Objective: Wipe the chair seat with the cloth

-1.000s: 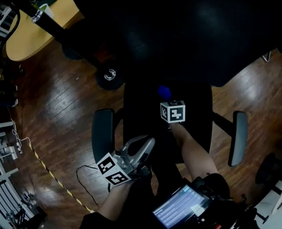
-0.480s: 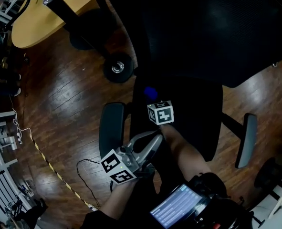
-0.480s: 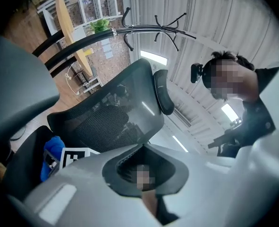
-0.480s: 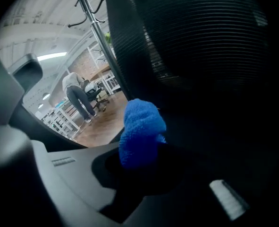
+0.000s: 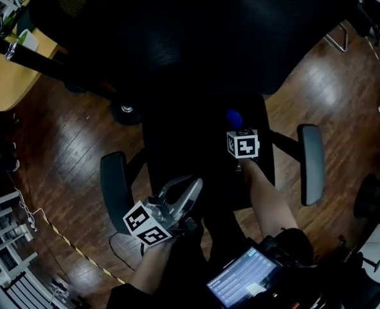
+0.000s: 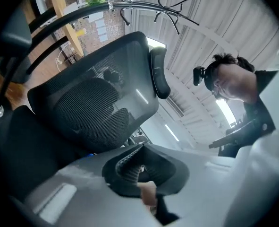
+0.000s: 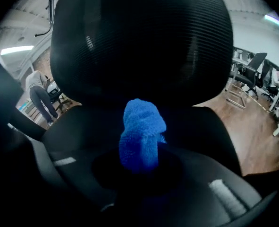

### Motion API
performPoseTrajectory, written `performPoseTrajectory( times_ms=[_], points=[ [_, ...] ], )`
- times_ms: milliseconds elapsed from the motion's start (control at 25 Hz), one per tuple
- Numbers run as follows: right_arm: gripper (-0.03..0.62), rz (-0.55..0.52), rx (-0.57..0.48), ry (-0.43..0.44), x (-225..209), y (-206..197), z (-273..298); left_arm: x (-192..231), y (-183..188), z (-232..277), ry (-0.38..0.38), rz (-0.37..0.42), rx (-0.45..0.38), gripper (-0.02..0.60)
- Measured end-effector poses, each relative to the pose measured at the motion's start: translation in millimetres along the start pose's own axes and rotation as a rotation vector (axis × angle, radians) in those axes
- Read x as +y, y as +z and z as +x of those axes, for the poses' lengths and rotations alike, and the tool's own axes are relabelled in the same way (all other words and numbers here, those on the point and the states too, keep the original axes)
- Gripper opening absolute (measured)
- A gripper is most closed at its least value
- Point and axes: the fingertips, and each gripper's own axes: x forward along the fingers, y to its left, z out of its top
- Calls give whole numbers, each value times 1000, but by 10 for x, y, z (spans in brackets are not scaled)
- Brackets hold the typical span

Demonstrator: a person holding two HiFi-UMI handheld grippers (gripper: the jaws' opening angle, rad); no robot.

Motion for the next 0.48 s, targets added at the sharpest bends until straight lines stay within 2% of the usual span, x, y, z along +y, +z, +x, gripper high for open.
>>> performPoseTrajectory(
  times_ms=[120,200,480],
  points=[
    [44,25,-2,-79,-538,-52,-266,-25,-147,158,-9,5,42,-8],
    [44,37,-12,-101,-745,-82,-390,-59,-234,241,-17,-1,54,-8],
    [44,44,-38,-118,-866,-63,-449,-129,-288,327,-27,16,58,-8]
  ],
)
